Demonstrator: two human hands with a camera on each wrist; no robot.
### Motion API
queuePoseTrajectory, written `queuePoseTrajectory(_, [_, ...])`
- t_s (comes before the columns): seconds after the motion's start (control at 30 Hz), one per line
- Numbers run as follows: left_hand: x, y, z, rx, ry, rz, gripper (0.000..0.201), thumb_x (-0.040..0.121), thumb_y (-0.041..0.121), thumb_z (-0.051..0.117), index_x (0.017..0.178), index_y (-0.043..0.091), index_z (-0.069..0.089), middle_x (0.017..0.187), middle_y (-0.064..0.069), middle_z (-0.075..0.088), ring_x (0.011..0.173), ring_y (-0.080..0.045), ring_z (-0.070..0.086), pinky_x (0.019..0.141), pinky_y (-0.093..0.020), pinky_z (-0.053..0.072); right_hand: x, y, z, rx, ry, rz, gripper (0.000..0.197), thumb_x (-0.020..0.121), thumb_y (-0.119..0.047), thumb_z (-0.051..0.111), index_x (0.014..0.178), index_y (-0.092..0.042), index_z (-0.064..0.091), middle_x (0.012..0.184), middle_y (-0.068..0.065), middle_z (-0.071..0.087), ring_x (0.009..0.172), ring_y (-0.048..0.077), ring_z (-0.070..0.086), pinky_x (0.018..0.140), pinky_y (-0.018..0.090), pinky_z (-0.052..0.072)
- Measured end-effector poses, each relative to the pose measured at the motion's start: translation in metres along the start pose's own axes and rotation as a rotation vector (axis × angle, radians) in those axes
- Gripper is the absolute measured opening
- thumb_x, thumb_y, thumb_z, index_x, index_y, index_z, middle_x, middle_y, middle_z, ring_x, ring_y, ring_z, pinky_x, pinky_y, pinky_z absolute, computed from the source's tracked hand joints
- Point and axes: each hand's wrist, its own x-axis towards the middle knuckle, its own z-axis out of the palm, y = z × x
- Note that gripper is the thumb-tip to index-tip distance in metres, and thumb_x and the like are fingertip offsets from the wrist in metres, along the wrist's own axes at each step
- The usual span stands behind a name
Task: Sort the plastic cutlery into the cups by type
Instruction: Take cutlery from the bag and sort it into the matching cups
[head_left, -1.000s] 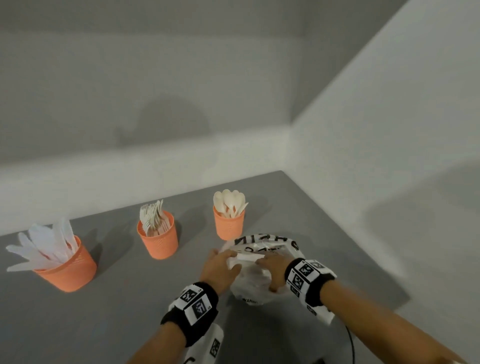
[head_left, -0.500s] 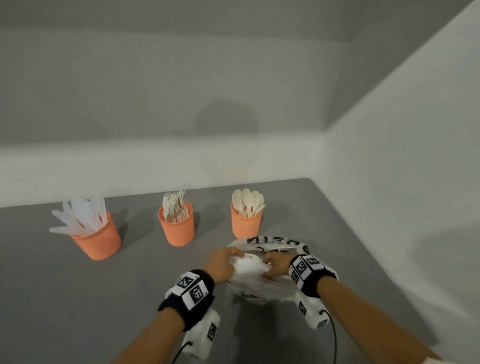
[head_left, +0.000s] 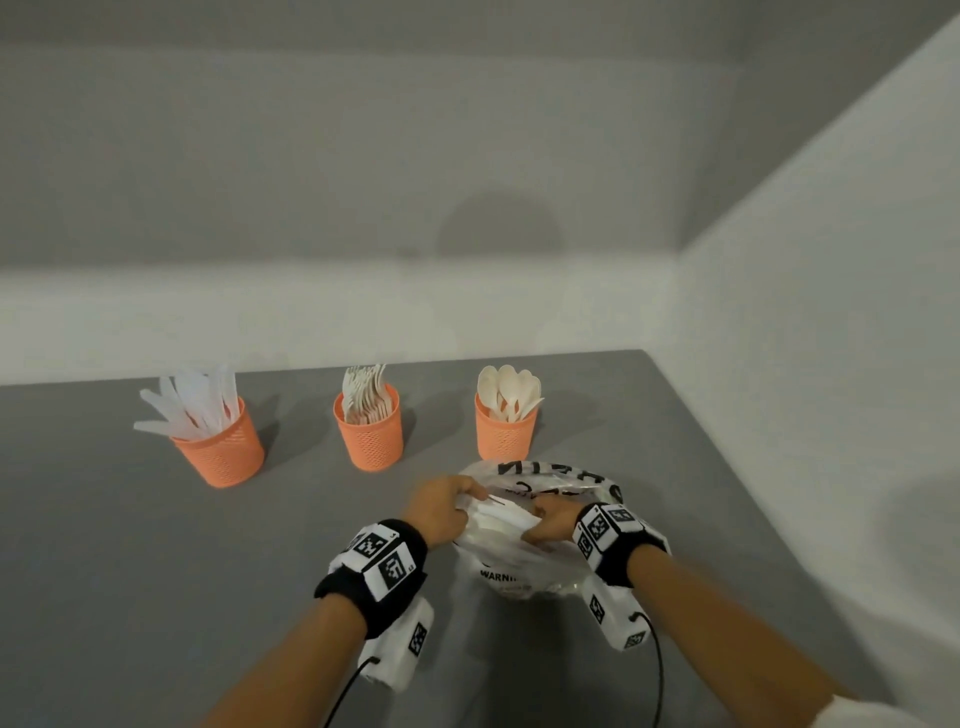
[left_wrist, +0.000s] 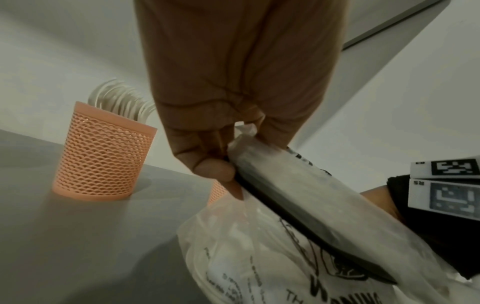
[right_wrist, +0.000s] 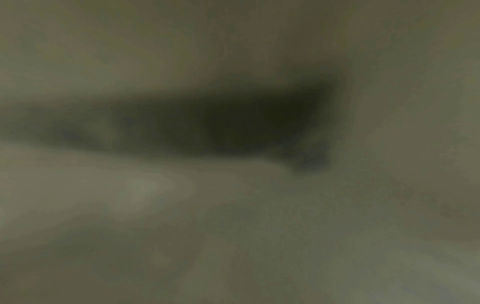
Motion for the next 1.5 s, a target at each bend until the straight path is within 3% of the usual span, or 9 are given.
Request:
queuePoseTrajectory(0.23, [0.001,-0.002,-0.005,-0.009,0.052,-0.004,0.039,0.079,-0.003,0.049,0.110,0.015,0.065,0.123,-0.004,0.061,0.113,-0.021,0.055,0.093,-0.027,0.042,-0.001,0.001,0.002,0.190,0.017,-0.046,0.069,0.082,-0.045,0.063,0.139,-0.017,0.038,0.145,0.006,0.042,0.132,0.025,0.039,0.108,0.032,0.030])
queuePoseTrajectory(0.37, [0.002,-0.005,-0.003,-0.020,0.065,-0.038,0.033,0.081,0.003,0.053,0.108,0.016,0.065,0.120,-0.005,0.062,0.109,-0.021,0.057,0.091,-0.027,0.044,-0.001,-0.007,0.004,0.283,0.045,-0.082,0.059,0.089,-0.051,0.049,0.139,-0.020,0.042,0.149,0.004,0.036,0.137,0.024,0.032,0.114,0.036,0.022])
queuePoseTrajectory(0.6, [0.000,-0.005,-0.001,-0.036,0.099,-0.037,0.037,0.081,-0.001,0.048,0.110,0.015,0.065,0.119,-0.006,0.063,0.106,-0.022,0.058,0.090,-0.028,0.046,0.002,-0.007,0.001,0.099,0.011,-0.035,0.076,0.079,-0.046,0.063,0.145,-0.030,0.028,0.152,0.000,0.031,0.140,0.024,0.028,0.116,0.039,0.023])
queuePoseTrajectory(0.83, [-0.005,-0.010,0.000,0.000,0.137,-0.022,0.046,0.081,-0.005,0.044,0.119,0.014,0.061,0.130,-0.006,0.056,0.120,-0.022,0.051,0.100,-0.027,0.037,0.004,-0.017,0.007,0.090,-0.080,0.023,0.078,0.072,-0.050,0.067,0.139,-0.020,0.041,0.145,0.004,0.042,0.132,0.025,0.040,0.112,0.039,0.031])
queuePoseTrajectory(1.07, [-0.007,-0.013,0.001,0.143,0.136,-0.006,0.052,0.083,-0.006,0.042,0.128,0.015,0.052,0.128,-0.007,0.052,0.120,-0.026,0.049,0.100,-0.031,0.038,-0.004,-0.021,0.014,0.124,-0.038,-0.136,0.077,0.085,-0.031,0.061,0.148,-0.025,0.017,0.151,0.004,0.030,0.139,0.027,0.028,0.115,0.037,0.024])
queuePoseTrajectory(1.2, [-0.011,-0.011,0.001,0.299,0.174,-0.088,0.051,0.085,-0.004,0.043,0.131,0.017,0.047,0.127,-0.006,0.047,0.114,-0.031,0.055,0.096,-0.040,0.046,-0.010,-0.025,0.020,0.096,0.017,-0.236,0.054,0.096,-0.031,0.047,0.145,-0.017,0.029,0.151,0.006,0.033,0.140,0.024,0.030,0.116,0.035,0.020])
queuePoseTrajectory(1.37, [-0.008,-0.009,0.008,0.340,0.087,-0.208,0.045,0.089,0.003,0.039,0.133,0.016,0.041,0.130,-0.011,0.044,0.115,-0.033,0.054,0.096,-0.039,0.045,-0.011,-0.010,0.015,0.031,0.085,-0.213,0.056,0.095,-0.029,0.049,0.145,-0.015,0.029,0.148,0.005,0.037,0.138,0.024,0.034,0.114,0.030,0.024])
queuePoseTrajectory(1.43, [-0.002,-0.015,0.012,0.093,0.021,-0.245,0.046,0.090,0.006,0.042,0.135,0.015,0.037,0.128,-0.013,0.048,0.105,-0.028,0.057,0.088,-0.033,0.049,-0.004,-0.007,0.016,0.011,0.063,-0.171,0.056,0.092,-0.027,0.052,0.143,-0.019,0.032,0.142,0.007,0.046,0.131,0.024,0.042,0.106,0.028,0.032])
queuePoseTrajectory(1.5, [0.000,-0.019,0.018,-0.129,-0.017,-0.260,0.046,0.089,0.006,0.045,0.134,0.014,0.035,0.118,-0.010,0.049,0.082,-0.018,0.056,0.062,-0.025,0.052,0.002,-0.008,0.015,0.010,0.014,-0.156,0.058,0.089,-0.027,0.055,0.143,-0.022,0.033,0.141,0.007,0.047,0.129,0.024,0.045,0.103,0.028,0.034])
